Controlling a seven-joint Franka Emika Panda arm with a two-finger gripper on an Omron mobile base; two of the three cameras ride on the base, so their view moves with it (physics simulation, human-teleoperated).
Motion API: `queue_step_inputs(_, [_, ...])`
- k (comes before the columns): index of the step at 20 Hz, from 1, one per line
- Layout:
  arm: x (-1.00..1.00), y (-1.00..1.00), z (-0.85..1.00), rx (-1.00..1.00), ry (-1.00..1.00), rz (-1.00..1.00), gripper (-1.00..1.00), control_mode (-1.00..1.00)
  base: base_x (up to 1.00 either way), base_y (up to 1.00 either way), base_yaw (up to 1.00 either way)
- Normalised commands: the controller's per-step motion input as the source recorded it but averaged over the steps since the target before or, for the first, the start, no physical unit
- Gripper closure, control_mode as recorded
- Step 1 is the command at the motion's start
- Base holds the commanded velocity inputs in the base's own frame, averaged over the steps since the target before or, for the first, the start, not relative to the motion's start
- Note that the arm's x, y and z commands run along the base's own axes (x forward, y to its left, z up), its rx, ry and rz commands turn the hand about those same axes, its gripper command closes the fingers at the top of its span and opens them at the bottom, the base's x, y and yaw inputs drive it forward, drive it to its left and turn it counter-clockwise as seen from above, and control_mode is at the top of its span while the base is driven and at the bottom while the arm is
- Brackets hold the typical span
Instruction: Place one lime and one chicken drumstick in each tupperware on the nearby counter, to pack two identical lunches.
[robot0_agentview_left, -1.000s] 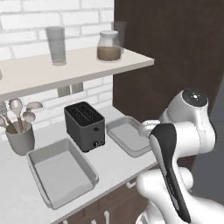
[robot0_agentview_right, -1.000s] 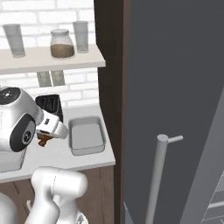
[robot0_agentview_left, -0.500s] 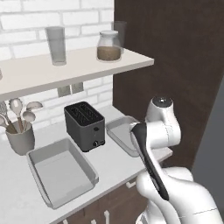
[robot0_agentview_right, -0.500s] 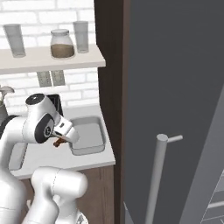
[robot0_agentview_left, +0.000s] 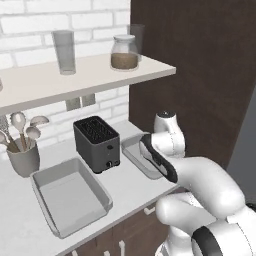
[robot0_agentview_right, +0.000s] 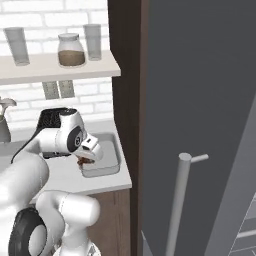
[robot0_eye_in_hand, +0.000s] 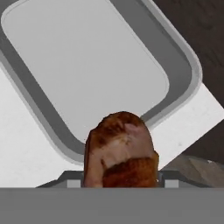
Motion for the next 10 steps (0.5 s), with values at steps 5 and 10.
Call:
queue_step_inputs(5, [0.01, 0.00, 0.00, 0.00, -0.10, 0.00, 1.00, -1.00, 0.00, 0.00, 0.00])
queue_step_inputs(10, [0.83, 0.02, -0.06, 0.00, -0.07, 0.00, 1.00, -1.00, 0.00, 0.00, 0.00])
